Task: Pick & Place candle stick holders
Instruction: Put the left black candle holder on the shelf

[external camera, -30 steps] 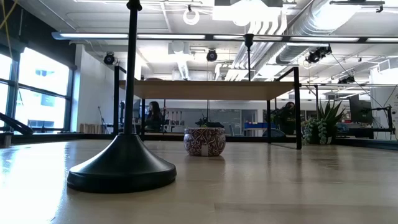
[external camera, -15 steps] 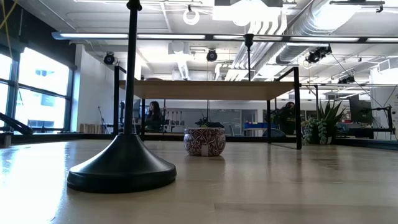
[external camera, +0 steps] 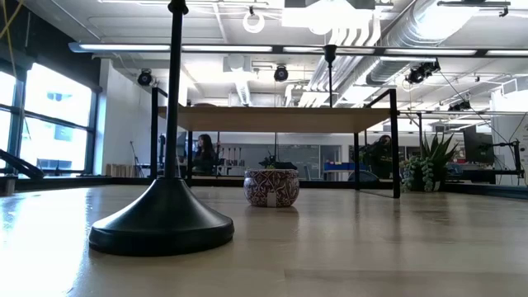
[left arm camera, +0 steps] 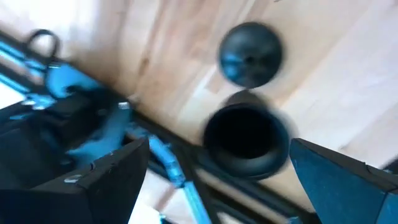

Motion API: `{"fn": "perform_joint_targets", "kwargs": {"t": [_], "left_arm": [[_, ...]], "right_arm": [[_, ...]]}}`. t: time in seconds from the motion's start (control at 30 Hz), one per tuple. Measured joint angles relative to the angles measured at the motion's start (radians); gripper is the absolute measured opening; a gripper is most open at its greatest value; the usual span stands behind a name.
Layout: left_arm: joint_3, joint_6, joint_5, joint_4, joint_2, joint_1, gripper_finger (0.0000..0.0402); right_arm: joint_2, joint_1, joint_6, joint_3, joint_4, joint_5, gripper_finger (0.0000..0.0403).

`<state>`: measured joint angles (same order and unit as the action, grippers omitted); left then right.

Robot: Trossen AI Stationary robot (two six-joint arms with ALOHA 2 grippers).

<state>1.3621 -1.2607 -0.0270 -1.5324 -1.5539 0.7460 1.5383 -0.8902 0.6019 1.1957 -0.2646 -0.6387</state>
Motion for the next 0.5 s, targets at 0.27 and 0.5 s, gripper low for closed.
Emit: {"fn": "perform_joint_targets", "kwargs": {"t": [0.27,0.5], "left_arm": [[0.001,0.033,0.046,0.035,0.000,0.000,0.0381],[0.001,0.033,0.090,0.031,0.000,0.000,0.0381]], "right_arm": [[0.000,0.000,-0.006,0.000,0.000,0.007,0.0083],[0.000,0.000,-0.008,0.000,-0.001,0.025,0.0083]]}}
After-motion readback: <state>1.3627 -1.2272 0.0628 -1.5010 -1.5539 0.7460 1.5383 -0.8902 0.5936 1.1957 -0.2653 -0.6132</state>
